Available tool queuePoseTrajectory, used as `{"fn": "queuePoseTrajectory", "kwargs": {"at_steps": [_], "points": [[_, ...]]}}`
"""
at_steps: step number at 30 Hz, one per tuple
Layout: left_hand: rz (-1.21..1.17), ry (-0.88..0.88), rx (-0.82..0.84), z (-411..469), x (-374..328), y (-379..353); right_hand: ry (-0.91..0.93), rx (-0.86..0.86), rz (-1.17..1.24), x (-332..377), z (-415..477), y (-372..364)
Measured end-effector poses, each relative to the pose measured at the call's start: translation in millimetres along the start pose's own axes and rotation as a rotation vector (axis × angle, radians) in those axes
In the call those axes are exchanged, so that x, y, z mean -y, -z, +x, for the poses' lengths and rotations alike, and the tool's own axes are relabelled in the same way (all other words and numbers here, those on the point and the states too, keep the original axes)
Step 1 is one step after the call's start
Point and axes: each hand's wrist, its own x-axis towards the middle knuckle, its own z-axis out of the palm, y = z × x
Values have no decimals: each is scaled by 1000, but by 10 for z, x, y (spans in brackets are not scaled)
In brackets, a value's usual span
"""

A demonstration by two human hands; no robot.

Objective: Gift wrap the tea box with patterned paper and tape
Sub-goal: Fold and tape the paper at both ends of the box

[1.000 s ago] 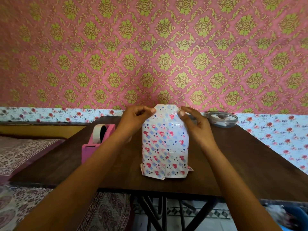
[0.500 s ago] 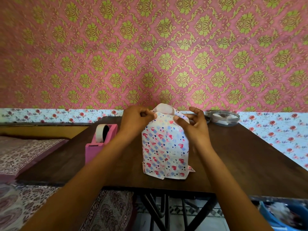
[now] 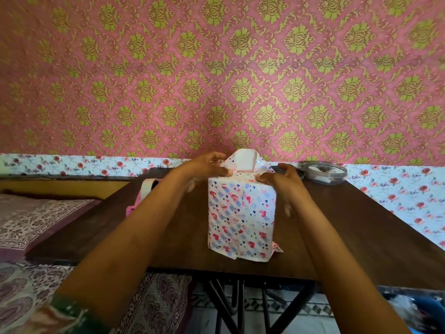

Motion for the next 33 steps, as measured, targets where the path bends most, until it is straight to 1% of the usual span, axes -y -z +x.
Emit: {"fn": "queuePoseTrajectory", "kwargs": {"at_steps": [4, 7, 10, 12, 13, 14, 16, 17, 18, 19, 21, 23, 26, 33], "points": [[-18, 30, 55, 16, 31, 27, -31, 7, -16, 56, 47, 15], [-34, 40, 16, 3, 9, -2, -67, 11, -25, 87, 69, 22], [-38, 33, -23, -4, -1, -43, -49, 17, -51, 109, 78, 26], [-32, 29, -29, 4, -2, -61, -17, -16, -143, 101, 71, 29], [-27, 26, -33, 2, -6, -63, 36, -53, -232, 96, 38, 30], [-22, 21, -38, 5, -7, -63, 127, -108, -346, 88, -12, 31], [-12, 3, -40, 17, 0, -52, 414, -262, -564, 79, -200, 28], [-6, -6, -37, 24, 5, -46, 565, -292, -639, 86, -330, 13], [-3, -14, -31, 29, 17, -41, 677, -257, -714, 99, -469, -18], [-2, -24, -25, 31, 19, -31, 737, -181, -812, 105, -579, -66], [-4, -36, -19, 36, 42, -24, 759, -36, -1072, 51, -689, -182], [-4, -48, -24, 33, 52, -20, 754, 6, -1224, -32, -680, -259], [-7, -49, -26, 16, 61, -14, 751, -10, -1292, -45, -646, -304], [3, -14, -76, 20, 48, -34, 699, 42, -1364, 44, -686, -359]]}}
